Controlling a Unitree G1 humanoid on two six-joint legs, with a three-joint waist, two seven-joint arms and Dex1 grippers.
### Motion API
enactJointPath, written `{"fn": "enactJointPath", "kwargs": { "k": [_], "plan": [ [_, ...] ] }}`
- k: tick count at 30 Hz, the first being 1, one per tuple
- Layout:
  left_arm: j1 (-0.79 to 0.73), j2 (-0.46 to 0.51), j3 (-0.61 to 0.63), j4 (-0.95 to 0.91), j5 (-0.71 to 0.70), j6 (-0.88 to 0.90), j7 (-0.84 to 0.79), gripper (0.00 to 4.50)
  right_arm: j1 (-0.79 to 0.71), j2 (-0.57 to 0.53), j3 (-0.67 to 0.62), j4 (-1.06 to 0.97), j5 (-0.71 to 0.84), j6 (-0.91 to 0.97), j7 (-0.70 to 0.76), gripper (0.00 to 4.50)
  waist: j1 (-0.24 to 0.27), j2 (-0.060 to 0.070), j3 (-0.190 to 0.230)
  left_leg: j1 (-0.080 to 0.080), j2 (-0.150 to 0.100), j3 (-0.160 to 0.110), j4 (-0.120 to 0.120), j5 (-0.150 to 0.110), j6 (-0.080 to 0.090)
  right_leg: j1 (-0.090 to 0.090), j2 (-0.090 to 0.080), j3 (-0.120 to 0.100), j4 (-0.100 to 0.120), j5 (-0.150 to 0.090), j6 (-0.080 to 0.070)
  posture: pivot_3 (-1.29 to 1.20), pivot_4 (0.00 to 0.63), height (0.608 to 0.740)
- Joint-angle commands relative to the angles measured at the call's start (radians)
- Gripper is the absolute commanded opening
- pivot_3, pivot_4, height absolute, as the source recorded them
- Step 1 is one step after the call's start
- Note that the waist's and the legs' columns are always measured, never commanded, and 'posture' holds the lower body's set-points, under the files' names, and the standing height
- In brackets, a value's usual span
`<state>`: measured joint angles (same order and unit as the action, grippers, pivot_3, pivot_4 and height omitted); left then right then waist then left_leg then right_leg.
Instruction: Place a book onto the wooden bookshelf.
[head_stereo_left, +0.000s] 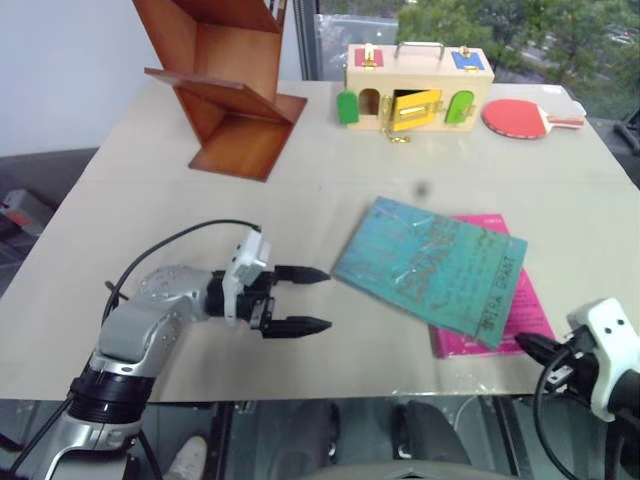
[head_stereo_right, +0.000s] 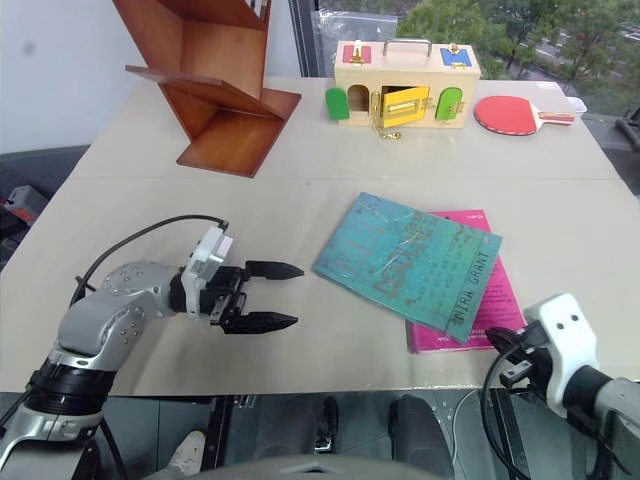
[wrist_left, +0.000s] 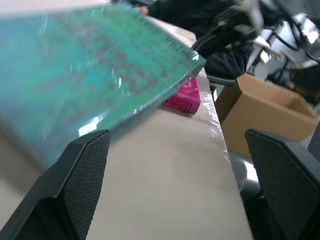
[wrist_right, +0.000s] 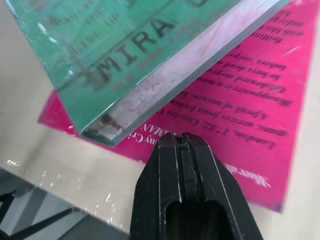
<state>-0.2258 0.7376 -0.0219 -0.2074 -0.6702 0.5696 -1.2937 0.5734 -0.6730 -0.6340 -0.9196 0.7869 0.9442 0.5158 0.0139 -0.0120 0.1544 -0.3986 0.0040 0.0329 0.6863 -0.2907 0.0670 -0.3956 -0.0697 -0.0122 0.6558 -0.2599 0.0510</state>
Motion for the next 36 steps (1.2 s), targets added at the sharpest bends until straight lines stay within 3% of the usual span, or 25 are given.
{"fn": "enactJointPath", "kwargs": {
  "k": [1, 5, 8, 10, 13, 14, 15, 17, 18, 19, 24, 28, 33, 36],
  "plan": [
    [-0.001, 0.015, 0.039, -0.06, -0.081, 0.121, 0.054, 4.5, 0.061, 0.009, -0.097, -0.002, -0.032, -0.115, 0.08, 1.39, 0.001, 0.0, 0.0, 0.0, 0.0, 0.0, 0.0, 0.0, 0.0, 0.0, 0.0, 0.0, 0.0, 0.0, 0.0, 0.0, 0.15, 0.74],
    [-0.013, 0.017, 0.039, -0.05, -0.102, 0.169, 0.069, 4.5, 0.03, -0.002, -0.159, -0.04, 0.032, -0.18, 0.105, 3.14, -0.002, 0.0, 0.0, 0.001, 0.0, 0.0, 0.0, 0.0, 0.0, 0.0, 0.0, 0.0, 0.001, 0.0, 0.0, 0.0, 0.15, 0.74],
    [-0.023, 0.013, 0.041, -0.042, -0.106, 0.172, 0.062, 4.5, -0.081, -0.074, -0.134, -0.079, 0.179, -0.166, 0.072, 3.14, -0.009, 0.0, 0.0, 0.002, 0.0, 0.0, 0.0, 0.0, -0.001, 0.0, 0.0, 0.001, 0.002, 0.0, 0.0, 0.0, 0.15, 0.74],
    [-0.023, 0.009, 0.04, -0.042, -0.098, 0.146, 0.046, 4.5, -0.231, -0.153, -0.03, -0.046, 0.195, -0.124, 0.009, 3.14, -0.01, 0.0, 0.0, 0.003, 0.0, 0.0, 0.0, 0.001, -0.001, 0.0, 0.0, 0.001, 0.002, 0.0, 0.0, 0.0, 0.15, 0.74],
    [-0.018, 0.007, 0.052, -0.044, -0.1, 0.103, 0.003, 4.5, -0.543, -0.224, 0.257, 0.112, 0.066, -0.066, -0.062, 2.37, -0.018, -0.002, 0.001, 0.004, 0.001, 0.001, 0.001, 0.001, -0.002, 0.001, 0.0, 0.001, 0.002, 0.0, -0.001, 0.0, 0.15, 0.74],
    [-0.015, 0.009, 0.063, -0.047, -0.104, 0.095, -0.007, 4.5, -0.65, -0.226, 0.37, 0.189, -0.009, -0.065, -0.059, 2.31, -0.011, -0.002, 0.002, 0.003, 0.001, 0.001, 0.001, 0.002, -0.002, 0.001, 0.0, 0.001, 0.002, 0.0, -0.002, 0.0, 0.15, 0.74],
    [-0.011, 0.011, 0.071, -0.05, -0.099, 0.075, -0.018, 4.5, -0.74, -0.231, 0.478, 0.261, -0.084, -0.079, -0.039, 1.67, -0.011, -0.002, 0.001, 0.001, 0.0, 0.0, 0.001, 0.002, -0.003, 0.0, -0.001, 0.0, 0.002, -0.001, -0.004, 0.0, 0.15, 0.74],
    [0.01, 0.02, 0.091, -0.068, -0.085, 0.029, -0.034, 4.5, -0.918, -0.198, 0.675, 0.439, -0.226, -0.134, 0.024, 1.03, -0.012, -0.002, 0.003, 0.003, 0.0, 0.0, 0.001, 0.003, -0.005, 0.001, 0.0, 0.001, 0.003, -0.001, -0.004, 0.0, 0.15, 0.74],
    [0.025, 0.024, 0.104, -0.081, -0.074, 0.0, -0.041, 4.5, -0.993, -0.17, 0.754, 0.522, -0.28, -0.172, 0.066, 0.33, -0.019, 0.0, 0.004, -0.001, 0.0, 0.0, 0.001, 0.004, -0.007, -0.002, -0.001, 0.0, 0.002, 0.0, -0.003, 0.0, 0.15, 0.74],
    [0.04, 0.025, 0.116, -0.093, -0.07, -0.026, -0.045, 4.5, -1.065, -0.138, 0.82, 0.609, -0.329, -0.211, 0.102, 0.06, -0.017, 0.0, 0.004, -0.002, -0.001, 0.001, 0.0, 0.004, -0.007, -0.004, 0.0, 0.001, 0.001, 0.0, -0.002, 0.0, 0.15, 0.74],
    [0.129, 0.046, 0.192, -0.154, -0.05, -0.127, -0.045, 4.5, -1.304, 0.041, 0.974, 0.971, -0.474, -0.358, 0.216, 0.06, -0.029, 0.0, 0.004, -0.009, -0.002, 0.001, -0.002, 0.004, -0.007, -0.012, 0.0, 0.0, 0.001, -0.001, -0.003, 0.0, 0.15, 0.74],
    [0.203, 0.058, 0.235, -0.17, -0.031, -0.175, -0.029, 4.5, -1.387, 0.13, 1.009, 1.201, -0.563, -0.468, 0.275, 0.06, -0.026, 0.0, 0.004, -0.014, -0.001, 0.001, 0.0, 0.004, -0.007, -0.017, 0.0, -0.001, 0.002, 0.0, -0.002, 0.0, 0.15, 0.74],
    [0.257, 0.043, 0.264, -0.201, -0.037, -0.2, 0.021, 4.5, -1.392, 0.111, 1.016, 1.422, -0.683, -0.543, 0.296, 0.06, -0.011, -0.005, 0.0, -0.013, -0.003, -0.002, 0.003, 0.004, -0.007, -0.014, -0.002, -0.002, 0.003, 0.0, -0.002, 0.0, 0.15, 0.74],
    [0.274, 0.036, 0.266, -0.205, -0.033, -0.218, 0.041, 4.5, -1.36, 0.069, 0.975, 1.448, -0.699, -0.552, 0.303, 0.06, 0.001, -0.005, -0.002, 0.0, -0.003, -0.004, 0.002, 0.004, -0.007, 0.0, -0.004, -0.004, 0.001, 0.0, -0.003, 0.0, 0.15, 0.74]
  ]
}}
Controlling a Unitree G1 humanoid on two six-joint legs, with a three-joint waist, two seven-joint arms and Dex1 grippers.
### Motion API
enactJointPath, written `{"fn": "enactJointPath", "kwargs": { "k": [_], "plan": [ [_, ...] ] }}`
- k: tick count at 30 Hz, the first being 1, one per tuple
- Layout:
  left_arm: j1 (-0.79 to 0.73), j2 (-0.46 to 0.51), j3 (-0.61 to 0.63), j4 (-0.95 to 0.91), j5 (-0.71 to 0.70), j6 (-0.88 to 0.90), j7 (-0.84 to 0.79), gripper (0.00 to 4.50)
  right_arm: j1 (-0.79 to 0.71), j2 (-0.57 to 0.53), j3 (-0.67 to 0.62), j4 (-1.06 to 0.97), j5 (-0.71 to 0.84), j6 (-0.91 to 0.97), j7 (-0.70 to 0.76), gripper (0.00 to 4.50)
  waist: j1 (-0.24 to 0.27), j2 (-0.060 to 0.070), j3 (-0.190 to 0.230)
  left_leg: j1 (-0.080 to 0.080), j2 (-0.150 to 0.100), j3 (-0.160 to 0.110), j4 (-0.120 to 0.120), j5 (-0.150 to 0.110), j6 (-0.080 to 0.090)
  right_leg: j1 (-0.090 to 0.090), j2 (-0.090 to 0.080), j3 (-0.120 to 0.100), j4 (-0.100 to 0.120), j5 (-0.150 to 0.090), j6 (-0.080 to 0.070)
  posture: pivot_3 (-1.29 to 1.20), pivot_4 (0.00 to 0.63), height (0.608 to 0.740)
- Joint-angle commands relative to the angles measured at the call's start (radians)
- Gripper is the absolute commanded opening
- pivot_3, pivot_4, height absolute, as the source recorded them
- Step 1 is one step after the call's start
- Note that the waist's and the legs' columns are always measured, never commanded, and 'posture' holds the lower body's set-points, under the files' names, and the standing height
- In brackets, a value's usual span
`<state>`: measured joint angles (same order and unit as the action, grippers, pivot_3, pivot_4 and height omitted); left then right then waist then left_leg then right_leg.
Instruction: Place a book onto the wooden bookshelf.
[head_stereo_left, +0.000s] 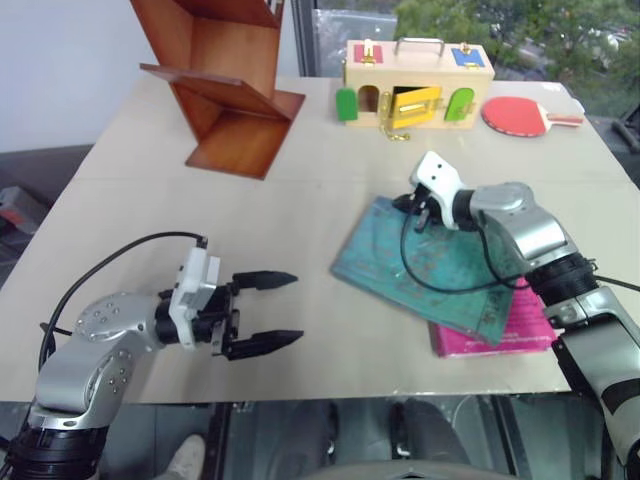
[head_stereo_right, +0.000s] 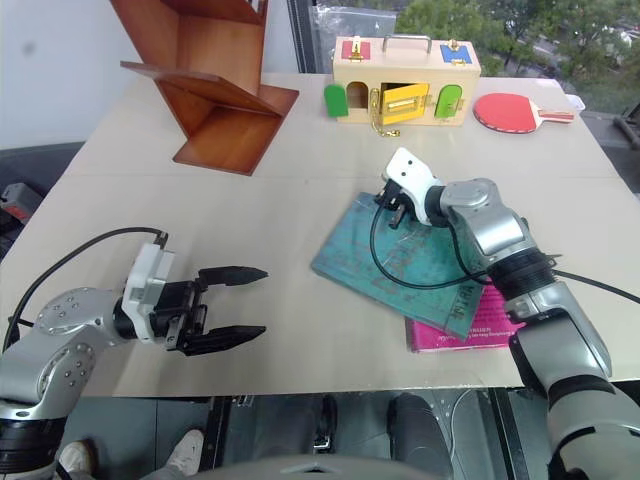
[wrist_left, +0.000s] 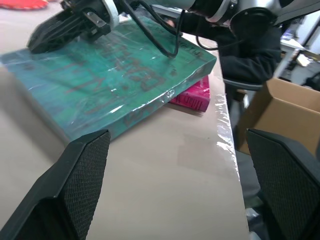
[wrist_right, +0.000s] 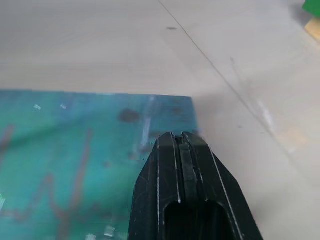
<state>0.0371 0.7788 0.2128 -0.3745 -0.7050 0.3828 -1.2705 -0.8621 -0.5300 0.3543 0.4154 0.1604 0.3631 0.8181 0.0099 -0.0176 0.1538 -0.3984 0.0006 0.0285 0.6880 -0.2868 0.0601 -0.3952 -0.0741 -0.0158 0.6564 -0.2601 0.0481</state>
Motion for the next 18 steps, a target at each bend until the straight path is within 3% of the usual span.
{"fn": "enactJointPath", "kwargs": {
  "k": [1, 6, 10, 14, 18],
  "plan": [
    [0.009, -0.009, 0.029, -0.035, 0.004, -0.037, 0.025, 4.5, 0.089, -0.089, -0.031, 0.108, -0.072, 0.032, 0.0, 0.06, 0.009, 0.001, -0.001, 0.004, 0.0, -0.001, -0.001, 0.0, 0.0, 0.005, -0.001, -0.001, -0.001, 0.0, 0.0, 0.0, 0.15, 0.74],
    [-0.02, -0.026, 0.003, -0.011, 0.014, -0.055, 0.04, 4.5, 0.166, -0.14, -0.116, 0.017, -0.055, 0.044, -0.006, 0.06, 0.013, 0.003, -0.003, 0.011, -0.006, -0.011, -0.001, -0.001, 0.0, 0.016, -0.009, -0.01, -0.002, -0.002, -0.004, 0.0, 0.15, 0.74],
    [-0.055, -0.032, -0.025, 0.025, 0.029, -0.063, 0.027, 4.5, 0.26, -0.146, -0.262, -0.307, 0.112, 0.122, 0.051, 0.06, -0.001, 0.008, -0.003, 0.011, -0.008, -0.01, -0.004, 0.0, 0.0, 0.015, -0.011, -0.009, -0.002, -0.001, -0.002, 0.0, 0.15, 0.74],
    [-0.087, -0.03, -0.065, 0.054, 0.05, -0.062, 0.019, 4.5, 0.31, -0.148, -0.309, -0.571, 0.184, 0.269, 0.014, 0.06, -0.024, 0.013, 0.0, -0.007, -0.008, -0.009, -0.005, 0.001, -0.001, -0.006, -0.009, -0.006, 0.002, 0.0, 0.0, 0.0, 0.15, 0.74],
    [-0.106, -0.029, -0.123, 0.064, 0.084, -0.07, 0.004, 4.5, 0.329, -0.14, -0.335, -0.682, 0.186, 0.342, -0.058, 0.06, -0.022, 0.013, 0.0, -0.017, -0.007, -0.008, -0.003, 0.001, -0.001, -0.015, -0.006, -0.005, 0.003, 0.0, 0.0, 0.0, 0.15, 0.74]
  ]
}}
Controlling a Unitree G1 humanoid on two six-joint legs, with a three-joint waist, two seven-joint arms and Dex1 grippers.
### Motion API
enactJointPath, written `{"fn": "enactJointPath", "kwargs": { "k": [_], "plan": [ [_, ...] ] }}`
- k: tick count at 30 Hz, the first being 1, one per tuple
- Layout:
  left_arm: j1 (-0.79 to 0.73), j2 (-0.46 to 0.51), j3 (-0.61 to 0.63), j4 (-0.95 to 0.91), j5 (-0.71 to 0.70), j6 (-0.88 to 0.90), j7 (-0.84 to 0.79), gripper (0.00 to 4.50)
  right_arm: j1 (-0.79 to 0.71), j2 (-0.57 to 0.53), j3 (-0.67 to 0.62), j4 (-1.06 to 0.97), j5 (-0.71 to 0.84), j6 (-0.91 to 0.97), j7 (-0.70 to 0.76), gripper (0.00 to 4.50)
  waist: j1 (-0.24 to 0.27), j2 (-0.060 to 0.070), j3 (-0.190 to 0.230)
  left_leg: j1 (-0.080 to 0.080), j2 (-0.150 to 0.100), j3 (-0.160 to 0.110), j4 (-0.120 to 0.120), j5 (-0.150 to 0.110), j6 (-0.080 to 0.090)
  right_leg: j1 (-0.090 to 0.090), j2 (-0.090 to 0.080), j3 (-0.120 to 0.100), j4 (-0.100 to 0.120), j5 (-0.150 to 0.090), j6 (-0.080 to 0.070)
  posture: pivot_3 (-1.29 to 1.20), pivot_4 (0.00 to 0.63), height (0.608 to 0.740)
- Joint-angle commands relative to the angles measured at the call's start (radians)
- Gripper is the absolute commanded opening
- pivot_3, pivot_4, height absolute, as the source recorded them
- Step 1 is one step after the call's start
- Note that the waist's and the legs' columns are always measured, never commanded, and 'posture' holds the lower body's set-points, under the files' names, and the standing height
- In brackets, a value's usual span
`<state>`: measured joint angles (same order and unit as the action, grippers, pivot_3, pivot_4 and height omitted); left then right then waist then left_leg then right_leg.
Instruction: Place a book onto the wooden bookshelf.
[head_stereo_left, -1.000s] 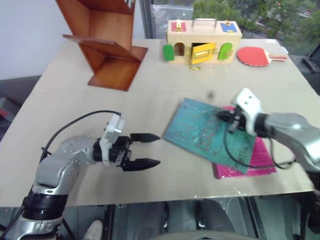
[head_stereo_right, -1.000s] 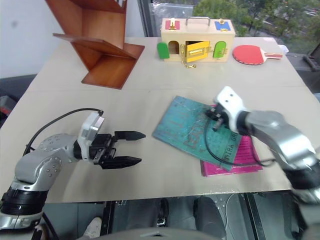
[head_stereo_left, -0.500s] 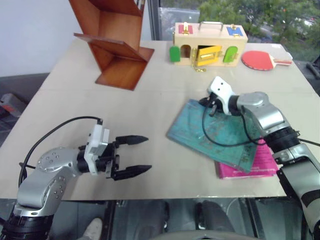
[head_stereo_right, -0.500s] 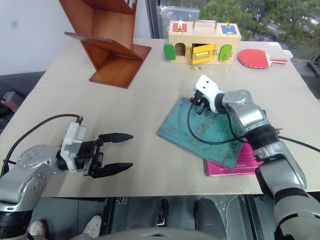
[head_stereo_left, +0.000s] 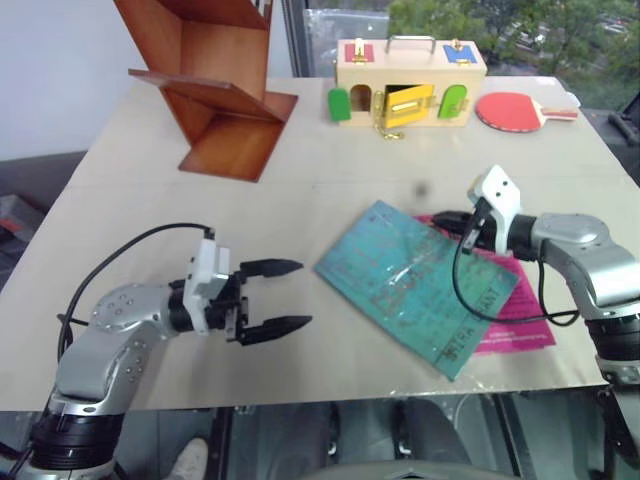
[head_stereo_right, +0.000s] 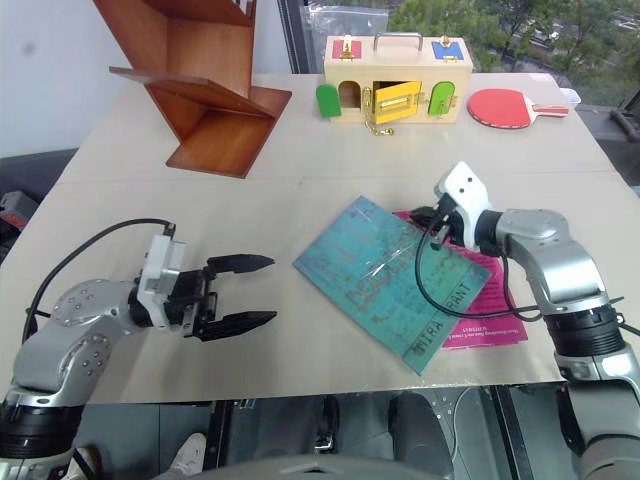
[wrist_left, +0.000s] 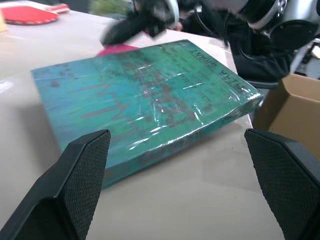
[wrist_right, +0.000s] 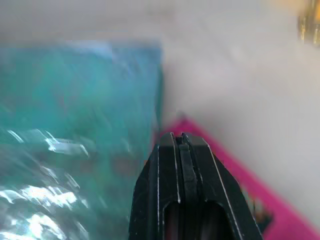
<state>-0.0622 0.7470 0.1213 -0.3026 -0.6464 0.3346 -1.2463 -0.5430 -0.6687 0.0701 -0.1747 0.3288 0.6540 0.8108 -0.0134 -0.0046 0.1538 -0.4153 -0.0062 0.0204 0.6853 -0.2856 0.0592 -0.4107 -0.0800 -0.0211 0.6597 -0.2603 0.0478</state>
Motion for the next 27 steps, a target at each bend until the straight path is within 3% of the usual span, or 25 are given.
{"fn": "enactJointPath", "kwargs": {
  "k": [1, 5, 15, 23, 27],
  "plan": [
    [-0.011, 0.005, -0.054, -0.006, 0.036, -0.025, -0.031, 4.5, 0.017, -0.006, -0.069, -0.116, 0.013, 0.065, -0.075, 0.06, 0.003, 0.0, 0.0, 0.0, 0.0, 0.0, 0.0, 0.0, 0.0, 0.0, 0.0, 0.0, 0.0, 0.0, 0.0, 0.0, 0.15, 0.74],
    [-0.026, 0.018, -0.091, 0.014, 0.055, -0.021, -0.059, 4.5, 0.046, -0.027, -0.133, -0.197, 0.029, 0.117, -0.121, 0.06, 0.011, -0.001, 0.001, -0.001, -0.001, 0.001, 0.001, 0.0, 0.001, 0.0, 0.0, 0.0, -0.001, 0.0, 0.0, 0.0, 0.15, 0.74],
    [-0.113, -0.022, -0.216, 0.147, 0.178, -0.054, -0.072, 4.5, 0.293, -0.08, -0.361, -0.506, 0.159, 0.28, -0.173, 0.06, 0.024, -0.001, 0.001, 0.0, 0.0, 0.003, 0.002, 0.0, 0.001, 0.0, 0.007, 0.0, 0.0, 0.0, 0.001, 0.0, 0.15, 0.74],
    [-0.227, -0.231, -0.279, 0.277, 0.251, -0.125, 0.057, 4.5, 0.39, -0.06, -0.515, -0.633, 0.245, 0.387, -0.264, 0.06, 0.029, -0.001, 0.001, 0.001, 0.001, 0.001, 0.004, 0.0, 0.001, 0.002, 0.008, 0.0, 0.002, 0.0, 0.001, 0.0, 0.15, 0.74],
    [-0.29, -0.286, -0.295, 0.335, 0.276, -0.167, 0.055, 4.5, 0.422, -0.063, -0.573, -0.661, 0.272, 0.412, -0.292, 0.06, 0.027, -0.002, 0.0, 0.001, 0.0, 0.001, 0.005, 0.0, 0.001, 0.003, 0.008, 0.0, 0.003, 0.0, 0.001, 0.0, 0.15, 0.74]
  ]
}}
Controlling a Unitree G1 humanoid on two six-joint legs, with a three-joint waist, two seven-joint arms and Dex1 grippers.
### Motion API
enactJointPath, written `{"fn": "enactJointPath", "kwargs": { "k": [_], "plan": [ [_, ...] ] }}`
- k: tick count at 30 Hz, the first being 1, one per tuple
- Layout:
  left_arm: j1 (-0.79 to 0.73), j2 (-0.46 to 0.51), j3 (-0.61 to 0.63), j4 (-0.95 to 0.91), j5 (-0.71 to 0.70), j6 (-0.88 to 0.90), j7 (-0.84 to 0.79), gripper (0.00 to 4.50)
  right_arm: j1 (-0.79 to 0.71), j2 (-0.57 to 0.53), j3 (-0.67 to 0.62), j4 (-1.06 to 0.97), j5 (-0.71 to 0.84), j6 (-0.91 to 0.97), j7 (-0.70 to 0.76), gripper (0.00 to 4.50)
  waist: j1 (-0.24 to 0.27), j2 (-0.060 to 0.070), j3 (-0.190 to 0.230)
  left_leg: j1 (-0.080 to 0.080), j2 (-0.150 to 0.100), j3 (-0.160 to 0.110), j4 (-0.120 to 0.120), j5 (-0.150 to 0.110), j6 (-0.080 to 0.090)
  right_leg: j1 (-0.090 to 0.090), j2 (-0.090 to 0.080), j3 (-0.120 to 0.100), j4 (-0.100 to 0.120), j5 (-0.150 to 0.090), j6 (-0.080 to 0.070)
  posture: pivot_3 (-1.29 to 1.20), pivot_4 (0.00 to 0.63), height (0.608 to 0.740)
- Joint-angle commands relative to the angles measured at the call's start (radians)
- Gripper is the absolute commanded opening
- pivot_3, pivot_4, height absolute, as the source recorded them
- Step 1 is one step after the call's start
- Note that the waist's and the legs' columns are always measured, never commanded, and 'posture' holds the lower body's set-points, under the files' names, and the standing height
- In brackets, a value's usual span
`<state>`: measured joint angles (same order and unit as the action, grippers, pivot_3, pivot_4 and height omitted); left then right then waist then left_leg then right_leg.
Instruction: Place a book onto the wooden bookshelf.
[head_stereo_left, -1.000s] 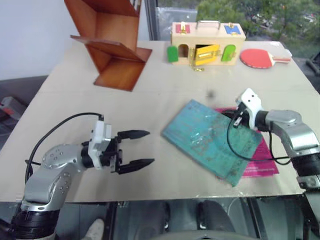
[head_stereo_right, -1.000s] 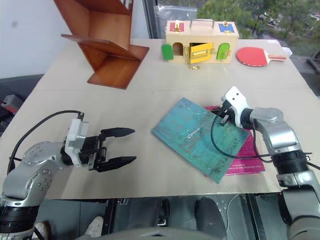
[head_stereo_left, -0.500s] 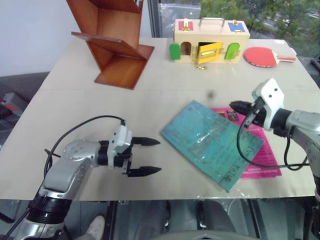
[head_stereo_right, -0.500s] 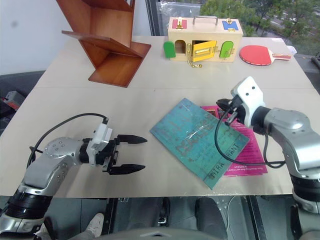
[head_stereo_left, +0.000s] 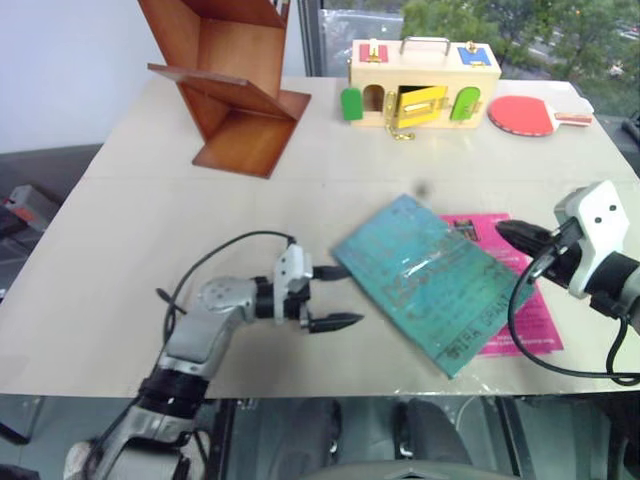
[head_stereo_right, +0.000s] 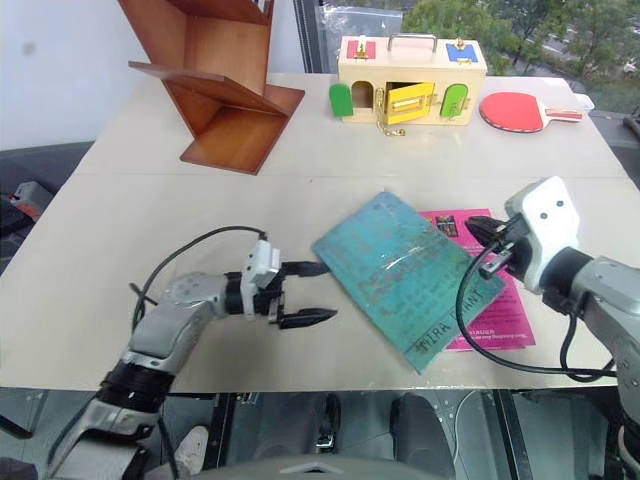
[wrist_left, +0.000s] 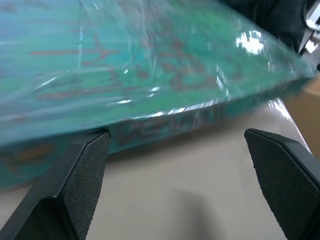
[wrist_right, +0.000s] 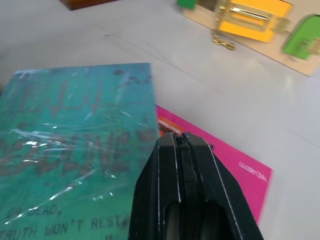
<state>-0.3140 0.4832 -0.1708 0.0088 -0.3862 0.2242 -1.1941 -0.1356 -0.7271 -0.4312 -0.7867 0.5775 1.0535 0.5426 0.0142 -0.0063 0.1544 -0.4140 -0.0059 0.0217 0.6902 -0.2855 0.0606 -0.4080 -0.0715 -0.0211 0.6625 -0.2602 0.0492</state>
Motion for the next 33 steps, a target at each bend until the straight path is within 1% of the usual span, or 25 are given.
{"fn": "enactJointPath", "kwargs": {
  "k": [1, 4, 6, 7, 9, 11, 13, 14, 15, 16, 18, 19, 21, 24, 27, 29, 30, 33],
  "plan": [
    [-0.06, -0.042, -0.003, 0.039, 0.014, -0.061, 0.007, 4.5, 0.026, -0.005, -0.091, -0.058, 0.031, 0.014, -0.027, 0.06, -0.001, 0.0, 0.0, 0.0, 0.0, 0.0, 0.0, 0.0, 0.0, 0.0, 0.0, 0.0, 0.0, 0.0, 0.0, 0.0, 0.15, 0.74],
    [-0.111, -0.083, 0.005, 0.068, -0.001, -0.033, 0.024, 4.5, 0.066, 0.0, -0.147, -0.096, 0.061, -0.004, -0.024, 0.06, 0.001, 0.0, 0.0, 0.0, 0.0, 0.0, 0.0, 0.0, 0.0, 0.0, 0.001, -0.001, 0.0, 0.0, 0.0, 0.0, 0.15, 0.74],
    [-0.131, -0.091, 0.012, 0.067, -0.016, -0.003, 0.021, 4.5, 0.128, 0.0, -0.206, -0.136, 0.127, -0.006, 0.02, 0.06, 0.001, 0.0, 0.0, 0.0, 0.0, 0.0, 0.0, 0.0, 0.0, 0.0, 0.001, -0.002, 0.0, 0.0, 0.0, 0.0, 0.15, 0.74],
    [-0.135, -0.087, 0.02, 0.059, -0.029, 0.023, 0.021, 4.5, 0.194, 0.004, -0.25, -0.169, 0.142, -0.023, 0.053, 0.29, 0.002, 0.0, 0.0, 0.0, 0.0, -0.001, 0.0, 0.0, 0.0, 0.001, 0.001, -0.002, 0.0, 0.0, 0.0, 0.0, 0.15, 0.74],
    [-0.132, -0.072, 0.034, 0.04, -0.055, 0.065, 0.012, 4.5, 0.313, 0.024, -0.322, -0.219, 0.17, -0.045, 0.084, 0.94, 0.001, 0.0, 0.0, 0.0, 0.0, -0.001, 0.0, 0.0, 0.0, 0.002, 0.001, -0.002, -0.001, -0.001, 0.001, 0.0, 0.15, 0.74],
    [-0.128, -0.053, 0.046, 0.032, -0.064, 0.102, 0.021, 4.5, 0.427, 0.049, -0.376, -0.253, 0.209, -0.096, 0.097, 1.91, 0.0, 0.0, 0.0, 0.0, 0.0, -0.002, 0.0, 0.0, 0.0, 0.002, 0.001, -0.001, -0.001, -0.001, 0.001, 0.0, 0.15, 0.74],
    [-0.12, -0.024, 0.058, 0.023, -0.084, 0.144, 0.009, 4.5, 0.55, 0.047, -0.405, -0.26, 0.25, -0.189, 0.111, 2.84, -0.003, 0.0, -0.001, 0.001, 0.0, -0.001, 0.0, 0.0, 0.0, 0.002, 0.001, 0.001, -0.001, -0.001, 0.001, 0.0, 0.15, 0.74],
    [-0.117, -0.005, 0.067, 0.013, -0.103, 0.198, 0.016, 4.5, 0.627, 0.042, -0.411, -0.26, 0.251, -0.292, 0.126, 3.45, -0.003, 0.0, -0.001, 0.002, 0.0, 0.0, 0.0, 0.0, 0.001, 0.003, 0.001, 0.001, 0.0, -0.001, 0.002, 0.0, 0.15, 0.74],
    [-0.115, 0.012, 0.077, 0.002, -0.12, 0.247, 0.024, 4.5, 0.698, 0.032, -0.406, -0.26, 0.226, -0.406, 0.144, 3.59, -0.003, 0.0, 0.0, 0.003, 0.0, 0.0, 0.0, -0.001, 0.001, 0.004, 0.001, 0.001, 0.0, -0.001, 0.002, 0.0, 0.15, 0.74],
    [-0.118, 0.028, 0.083, -0.013, -0.147, 0.328, 0.038, 4.5, 0.782, 0.021, -0.394, -0.26, 0.23, -0.495, 0.165, 4.05, -0.002, 0.0, 0.0, 0.004, 0.0, 0.0, 0.001, -0.002, 0.004, 0.004, 0.001, 0.002, 0.0, -0.001, 0.002, 0.0, 0.15, 0.74],
    [-0.149, 0.068, 0.077, -0.038, -0.187, 0.547, 0.1, 4.5, 0.91, -0.001, -0.352, -0.26, 0.235, -0.645, 0.164, 4.05, -0.001, -0.001, 0.001, 0.009, 0.001, -0.001, -0.001, -0.003, 0.005, 0.009, 0.001, 0.002, 0.0, -0.001, 0.002, 0.0, 0.15, 0.74],
    [-0.174, 0.074, 0.083, -0.039, -0.234, 0.658, 0.116, 4.5, 0.961, -0.013, -0.331, -0.26, 0.222, -0.716, 0.155, 4.05, -0.002, -0.002, 0.001, 0.014, 0.002, -0.001, -0.002, -0.003, 0.005, 0.014, 0.001, 0.002, -0.001, -0.002, 0.003, 0.0, 0.15, 0.74],
    [-0.247, 0.053, 0.118, 0.004, -0.33, 0.887, 0.158, 4.5, 1.035, -0.043, -0.291, -0.26, 0.189, -0.821, 0.123, 4.05, 0.0, -0.003, 0.001, 0.018, 0.002, -0.001, -0.001, -0.003, 0.005, 0.018, 0.001, 0.002, -0.001, -0.002, 0.003, 0.0, 0.15, 0.74],
    [-0.322, -0.019, 0.159, 0.083, -0.382, 1.112, 0.254, 4.5, 1.086, -0.09, -0.238, -0.26, 0.156, -0.91, 0.054, 4.05, 0.0, -0.005, 0.001, 0.018, 0.002, -0.002, 0.003, -0.002, 0.005, 0.02, 0.001, 0.001, -0.001, -0.003, 0.006, 0.0, 0.15, 0.74],
    [-0.352, -0.107, 0.221, 0.121, -0.42, 1.261, 0.331, 4.5, 1.114, -0.136, -0.191, -0.26, 0.126, -0.974, -0.004, 4.05, -0.003, -0.005, 0.001, 0.018, 0.002, -0.001, 0.005, -0.002, 0.005, 0.021, 0.001, 0.002, -0.001, -0.002, 0.005, 0.0, 0.15, 0.74],
    [-0.363, -0.182, 0.266, 0.144, -0.411, 1.353, 0.408, 4.5, 1.128, -0.16, -0.171, -0.26, 0.116, -1.007, -0.04, 4.05, -0.002, -0.007, 0.002, 0.018, 0.002, -0.001, 0.005, 0.0, 0.001, 0.021, 0.001, 0.003, -0.001, -0.003, 0.005, 0.0, 0.15, 0.74],
    [-0.359, -0.203, 0.269, 0.157, -0.412, 1.378, 0.448, 4.5, 1.135, -0.172, -0.165, -0.26, 0.108, -1.026, -0.056, 4.05, 0.0, -0.007, 0.002, 0.018, 0.002, -0.002, 0.005, 0.0, 0.0, 0.021, 0.001, 0.002, 0.0, -0.003, 0.005, 0.0, 0.15, 0.74],
    [-0.327, -0.219, 0.264, 0.155, -0.432, 1.39, 0.523, 4.5, 1.148, -0.201, -0.154, -0.26, 0.113, -1.079, -0.11, 4.05, 0.0, -0.008, 0.003, 0.017, 0.002, -0.002, 0.005, 0.0, 0.0, 0.021, 0.001, 0.002, -0.001, -0.003, 0.005, 0.0, 0.15, 0.74]
  ]
}}
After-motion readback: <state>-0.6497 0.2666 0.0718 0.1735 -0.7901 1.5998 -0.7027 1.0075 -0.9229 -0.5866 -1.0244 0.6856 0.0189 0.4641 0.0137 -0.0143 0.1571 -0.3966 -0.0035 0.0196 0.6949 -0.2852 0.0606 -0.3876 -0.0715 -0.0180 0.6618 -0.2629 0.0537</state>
